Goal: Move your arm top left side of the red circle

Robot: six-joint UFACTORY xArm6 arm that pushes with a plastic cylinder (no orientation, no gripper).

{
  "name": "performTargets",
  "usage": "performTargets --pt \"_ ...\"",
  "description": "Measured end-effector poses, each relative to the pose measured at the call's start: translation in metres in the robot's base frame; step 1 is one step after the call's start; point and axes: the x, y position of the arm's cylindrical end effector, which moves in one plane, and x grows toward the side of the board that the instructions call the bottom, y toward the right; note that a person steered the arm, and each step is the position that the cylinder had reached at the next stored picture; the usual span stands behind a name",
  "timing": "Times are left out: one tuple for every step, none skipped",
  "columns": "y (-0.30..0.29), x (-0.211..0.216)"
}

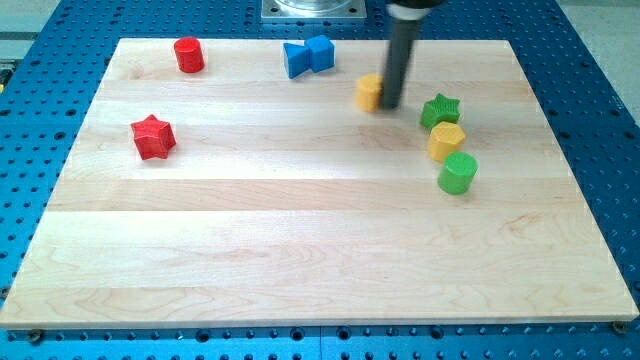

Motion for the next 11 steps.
performTargets --pt "-0.143 0.003" --pt "-0.262 0.021" --pt "-0.306 -0.031" --pt "-0.341 -0.067" --pt "-0.360 -0.079" --pt "-0.359 -0.103" --pt "-0.343 -0.133" --pt "-0.317 -0.137" --pt "-0.294 -0.132" --pt "-0.312 -0.101" --pt "-0.320 -0.060"
